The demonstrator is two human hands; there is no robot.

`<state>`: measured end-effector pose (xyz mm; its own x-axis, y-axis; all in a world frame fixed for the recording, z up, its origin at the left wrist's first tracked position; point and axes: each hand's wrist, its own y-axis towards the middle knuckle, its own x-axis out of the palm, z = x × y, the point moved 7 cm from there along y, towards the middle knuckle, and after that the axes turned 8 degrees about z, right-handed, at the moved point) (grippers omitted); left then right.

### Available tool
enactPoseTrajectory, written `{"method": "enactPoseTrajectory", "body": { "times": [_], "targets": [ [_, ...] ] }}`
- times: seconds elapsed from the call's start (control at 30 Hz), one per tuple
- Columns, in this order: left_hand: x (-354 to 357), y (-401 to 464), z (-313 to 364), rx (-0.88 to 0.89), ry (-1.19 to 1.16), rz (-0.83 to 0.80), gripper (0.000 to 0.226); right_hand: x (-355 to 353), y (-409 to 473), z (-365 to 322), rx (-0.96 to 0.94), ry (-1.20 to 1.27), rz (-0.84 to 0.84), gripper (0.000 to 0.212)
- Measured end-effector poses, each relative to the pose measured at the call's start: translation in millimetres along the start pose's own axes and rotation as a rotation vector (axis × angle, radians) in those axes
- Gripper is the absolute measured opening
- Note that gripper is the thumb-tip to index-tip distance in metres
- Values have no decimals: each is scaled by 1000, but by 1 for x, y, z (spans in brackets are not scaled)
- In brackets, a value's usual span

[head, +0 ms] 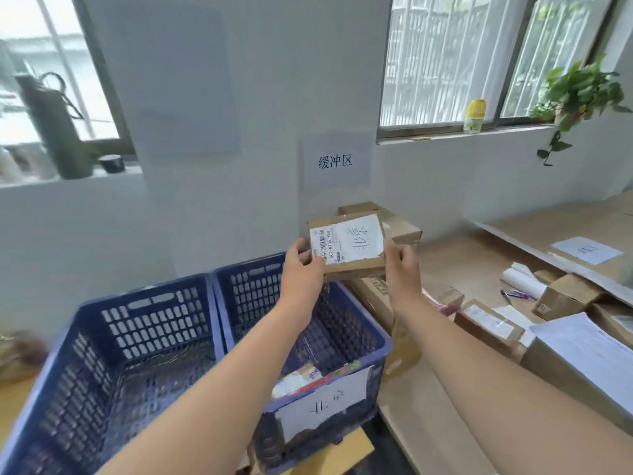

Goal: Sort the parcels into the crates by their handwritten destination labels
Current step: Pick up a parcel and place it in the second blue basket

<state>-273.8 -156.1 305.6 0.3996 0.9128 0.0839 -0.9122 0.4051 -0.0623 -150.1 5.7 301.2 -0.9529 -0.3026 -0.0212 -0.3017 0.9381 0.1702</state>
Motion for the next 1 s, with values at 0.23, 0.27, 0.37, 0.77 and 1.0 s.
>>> {"method": "enactPoseTrajectory", "body": {
  "times": [0.23, 0.27, 0.37, 0.77, 1.0],
  "targets": [
    [-80, 3, 4, 47, 30, 84, 59, 60, -48, 0, 23, -26, -142, 32],
    [-87, 3, 4, 53, 42, 93, 60, 65, -53, 0, 37, -21, -161, 35],
    [-101, 5, 5, 76, 75, 117, 61, 75, -58, 2, 45, -65, -215, 56],
    [-124, 17, 12, 135, -2, 174, 69, 104, -66, 11, 108, 84, -579, 84],
    [-132, 27, 22, 176, -5, 210, 58, 121, -80, 36, 155, 11, -712, 72]
  ]
}}
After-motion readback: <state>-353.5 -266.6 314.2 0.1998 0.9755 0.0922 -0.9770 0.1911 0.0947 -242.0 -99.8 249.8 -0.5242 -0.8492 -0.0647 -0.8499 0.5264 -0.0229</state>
